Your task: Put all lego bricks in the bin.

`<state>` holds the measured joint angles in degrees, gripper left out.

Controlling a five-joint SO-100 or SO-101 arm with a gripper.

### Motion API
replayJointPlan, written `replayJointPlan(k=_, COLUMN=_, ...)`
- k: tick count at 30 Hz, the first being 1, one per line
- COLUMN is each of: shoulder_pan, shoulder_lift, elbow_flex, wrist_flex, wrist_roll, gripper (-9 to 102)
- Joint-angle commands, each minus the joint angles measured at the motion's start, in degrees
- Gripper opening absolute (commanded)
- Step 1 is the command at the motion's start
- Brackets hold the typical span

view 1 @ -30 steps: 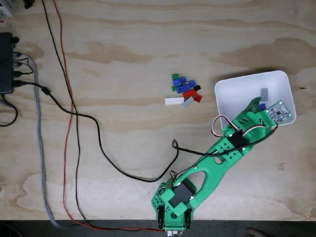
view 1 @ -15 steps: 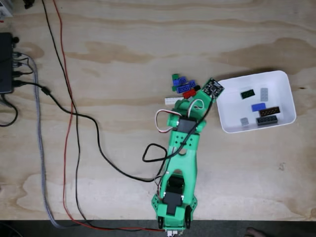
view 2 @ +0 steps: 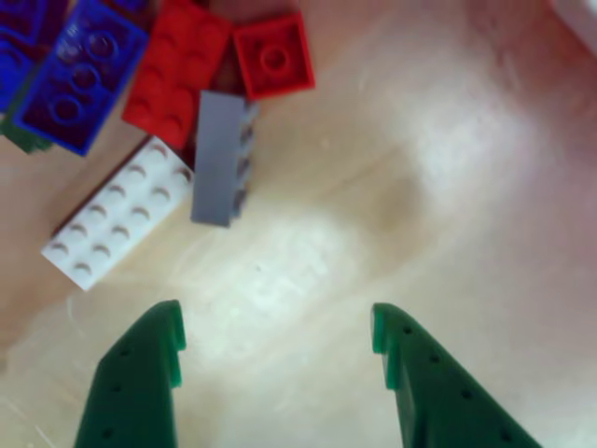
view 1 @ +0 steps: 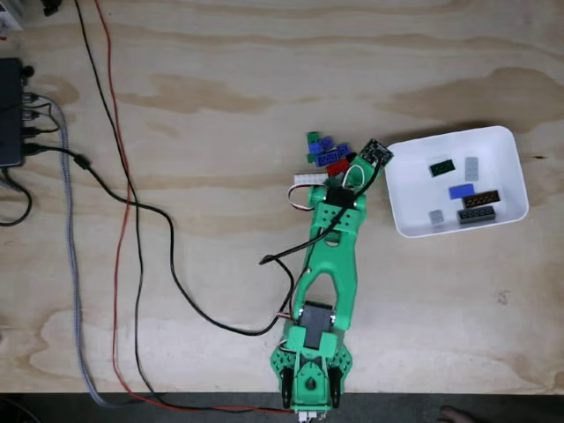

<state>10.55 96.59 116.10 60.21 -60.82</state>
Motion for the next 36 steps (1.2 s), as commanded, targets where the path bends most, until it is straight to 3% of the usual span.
replayJointPlan(k=1, shoulder_pan=1.4, shoulder_lift=-5.4, elbow_flex=-8.2, wrist_flex=-4.0, wrist_roll=-1.0, gripper=23)
replayJointPlan(k=10, shoulder_pan=-3.5, shoulder_lift=-12.7, elbow_flex=-15.5, wrist_flex=-6.9, wrist_roll=-1.4, gripper=21)
replayJointPlan(k=17, shoulder_pan=-5.0, shoulder_lift=-12.2, elbow_flex=-12.7, wrist_flex=-8.4, wrist_roll=-1.6, gripper=2)
replayJointPlan(k=23, shoulder_pan=-4.0, shoulder_lift=-1.9, elbow_flex=-8.7, wrist_flex=-5.0, wrist_roll=0.3, gripper=0)
replayJointPlan(k=27, shoulder_pan=-2.5, shoulder_lift=22.0, elbow_flex=-10.5, wrist_flex=1.8, wrist_roll=4.8, gripper=0)
replayJointPlan(k=31, shoulder_pan=6.4, shoulder_lift=37.8, elbow_flex=-24.9, wrist_flex=6.2, wrist_roll=1.4, gripper=0)
replayJointPlan(k=36, shoulder_pan=27.3, shoulder_lift=25.6, elbow_flex=-25.5, wrist_flex=2.4, wrist_roll=-6.4, gripper=0)
